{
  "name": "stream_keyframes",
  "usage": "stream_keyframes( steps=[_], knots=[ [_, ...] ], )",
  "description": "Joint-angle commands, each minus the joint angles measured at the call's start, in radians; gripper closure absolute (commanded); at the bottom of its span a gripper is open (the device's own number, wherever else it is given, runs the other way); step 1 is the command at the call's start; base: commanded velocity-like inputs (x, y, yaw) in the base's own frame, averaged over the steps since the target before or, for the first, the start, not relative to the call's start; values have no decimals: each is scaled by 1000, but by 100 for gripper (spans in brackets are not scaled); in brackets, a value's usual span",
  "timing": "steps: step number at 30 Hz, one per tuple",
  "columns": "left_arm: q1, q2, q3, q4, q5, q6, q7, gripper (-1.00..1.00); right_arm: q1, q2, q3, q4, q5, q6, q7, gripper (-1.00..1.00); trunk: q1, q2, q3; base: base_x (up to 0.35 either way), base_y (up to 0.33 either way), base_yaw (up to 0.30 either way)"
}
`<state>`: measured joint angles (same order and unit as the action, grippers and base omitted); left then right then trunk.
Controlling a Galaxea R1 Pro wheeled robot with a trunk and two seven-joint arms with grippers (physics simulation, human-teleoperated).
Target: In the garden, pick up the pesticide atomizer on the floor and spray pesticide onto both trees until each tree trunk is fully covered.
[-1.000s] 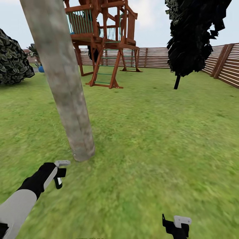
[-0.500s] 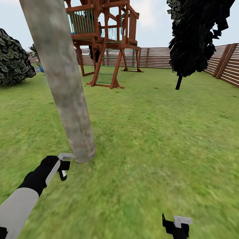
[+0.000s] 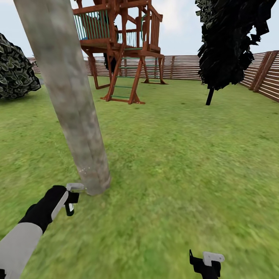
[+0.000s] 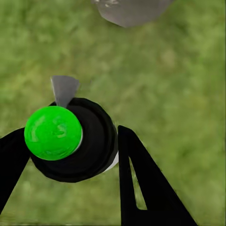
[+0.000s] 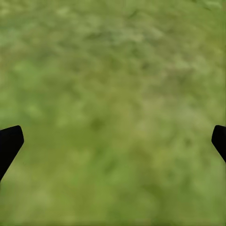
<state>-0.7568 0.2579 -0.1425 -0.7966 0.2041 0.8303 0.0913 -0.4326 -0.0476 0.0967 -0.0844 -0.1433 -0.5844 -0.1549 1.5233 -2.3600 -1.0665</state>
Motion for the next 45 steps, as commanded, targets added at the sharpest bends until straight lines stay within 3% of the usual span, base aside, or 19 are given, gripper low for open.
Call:
stream_keyframes(
  steps=[1, 4, 5, 8, 9, 11, 13, 15, 18, 21, 28, 33, 34, 36, 38, 41, 45],
  knots=[
    [4, 16, -3, 3, 12, -1, -1, 100, 0, 0, 0, 0, 0, 0, 0, -100, 0, 0, 0, 0, 0, 0],
    [29, 13, -16, 8, 11, -1, -2, 100, 0, 0, 0, 0, 0, 0, 0, -100, 0, 0, 0, 0, 0, 0],
    [34, -3, -53, 8, 15, -1, -6, 100, 0, 0, 0, 0, 0, 0, 0, -100, 0, 0, 0, 0, 0, 0],
    [36, -9, -97, 9, 15, 0, -57, 100, 0, 0, 0, 0, 0, 0, 0, -100, 0, 0, 0, 0, 0, 0],
    [36, -4, -103, 10, 11, 0, -90, 100, 0, 0, 0, 0, 0, 0, 0, -100, 0, 0, 0, 0, 0, 0],
    [41, 52, -108, 26, -12, 1, -196, 100, 0, 0, 0, 0, 0, 0, 0, -100, 0, 0, 0, 0, 0, 0],
    [38, 75, -111, 30, -32, 39, -249, 100, 0, 0, 0, 0, 0, 0, 0, -100, 0, 0, 0, 0, 0, 0],
    [35, 83, -128, 28, -76, 111, -299, 100, 0, 0, 0, 0, 0, 0, 0, -100, 0, 0, 0, 0, 0, 0],
    [31, 72, -138, 17, -118, 145, -320, 100, 0, 0, 0, 0, 0, 0, 0, -100, 0, 0, 0, 0, 0, 0],
    [25, 45, -138, 13, -125, 152, -323, 100, 0, 0, 0, 0, 0, 0, 0, -100, 0, 0, 0, 0, 0, 0],
    [21, 46, -130, -40, -117, 156, -323, 100, 0, 0, 0, 0, 1, 0, 0, -100, 0, 0, 0, 127, 34, 0],
    [-14, 48, -129, -96, -116, 173, -323, 100, 0, 0, 0, 0, 1, 0, 0, -100, 0, 0, 3, -83, 4, 0],
    [-24, 51, -125, -100, -115, 174, -323, 100, 0, 0, 0, 0, 1, 0, 0, -100, 0, 0, 5, -13, 0, 0],
    [-26, 53, -75, -102, -114, 174, -323, 100, 0, 0, 0, 0, 1, 0, 0, -100, 0, 0, 8, -16, 0, 0],
    [-24, 51, -54, -103, -114, 174, -323, 100, 0, 0, 0, 0, 1, 0, 0, -100, 0, 0, 11, -190, 44, 0],
    [-31, 41, -49, -117, -114, 175, -323, 100, 0, 0, 0, 0, 1, 0, 0, -100, 0, 0, 12, -175, 43, 0],
    [-48, 55, -47, -139, -116, 177, -323, 100, 0, 0, 0, 0, 1, 0, 0, -100, 0, 0, 12, -13, 3, 0]
  ],
)
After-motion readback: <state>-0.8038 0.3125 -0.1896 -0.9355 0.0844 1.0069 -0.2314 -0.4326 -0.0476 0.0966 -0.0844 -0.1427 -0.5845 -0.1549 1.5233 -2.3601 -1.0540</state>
